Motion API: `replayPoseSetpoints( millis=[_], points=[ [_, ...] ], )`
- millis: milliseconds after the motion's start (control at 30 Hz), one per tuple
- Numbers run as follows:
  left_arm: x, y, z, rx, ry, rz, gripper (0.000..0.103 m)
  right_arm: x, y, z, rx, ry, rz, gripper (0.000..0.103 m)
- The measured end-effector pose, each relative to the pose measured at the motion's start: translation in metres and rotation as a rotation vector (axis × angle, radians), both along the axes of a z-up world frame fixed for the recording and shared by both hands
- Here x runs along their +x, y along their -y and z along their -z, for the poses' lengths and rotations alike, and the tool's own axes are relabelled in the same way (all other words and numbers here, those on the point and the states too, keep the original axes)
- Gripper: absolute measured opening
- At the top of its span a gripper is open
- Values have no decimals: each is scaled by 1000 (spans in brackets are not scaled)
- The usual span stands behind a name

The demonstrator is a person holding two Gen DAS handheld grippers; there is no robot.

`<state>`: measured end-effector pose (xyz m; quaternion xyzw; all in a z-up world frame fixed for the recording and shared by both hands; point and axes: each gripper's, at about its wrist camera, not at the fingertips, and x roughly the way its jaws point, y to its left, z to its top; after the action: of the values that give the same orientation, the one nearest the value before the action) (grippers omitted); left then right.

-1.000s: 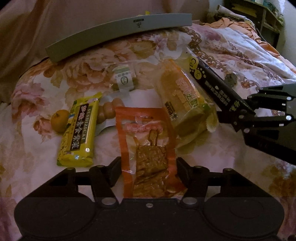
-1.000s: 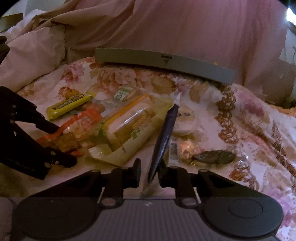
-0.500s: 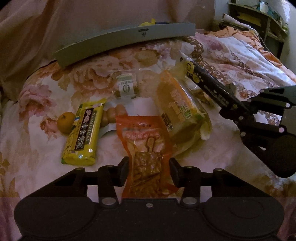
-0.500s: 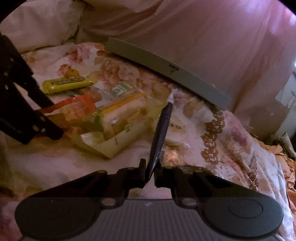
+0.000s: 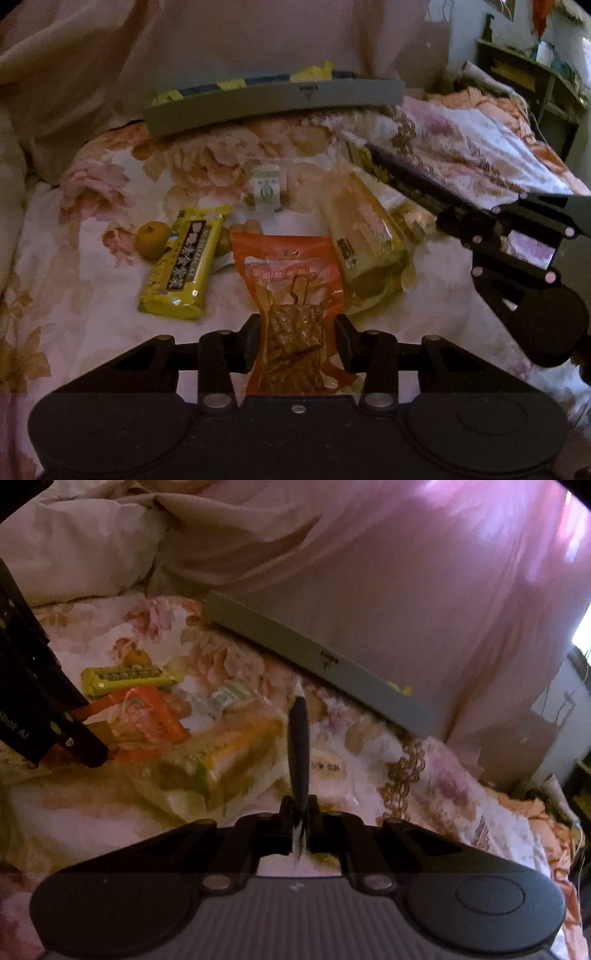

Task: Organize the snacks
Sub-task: 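Carry the orange packet and black stick pack into the colourful box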

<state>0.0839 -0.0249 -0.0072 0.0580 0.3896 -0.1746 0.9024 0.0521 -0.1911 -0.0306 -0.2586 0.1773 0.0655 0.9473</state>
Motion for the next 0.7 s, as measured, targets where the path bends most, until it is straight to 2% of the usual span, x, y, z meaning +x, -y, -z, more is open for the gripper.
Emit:
replayPoseSetpoints(
  millis=[400, 700],
  points=[
    [-9, -6, -20, -59, 106, -55, 44, -5, -1, -4, -30, 79, -14, 6],
    [1, -14, -30, -98, 126, -90, 45, -4, 0, -11, -76, 193, -5, 5]
  ],
)
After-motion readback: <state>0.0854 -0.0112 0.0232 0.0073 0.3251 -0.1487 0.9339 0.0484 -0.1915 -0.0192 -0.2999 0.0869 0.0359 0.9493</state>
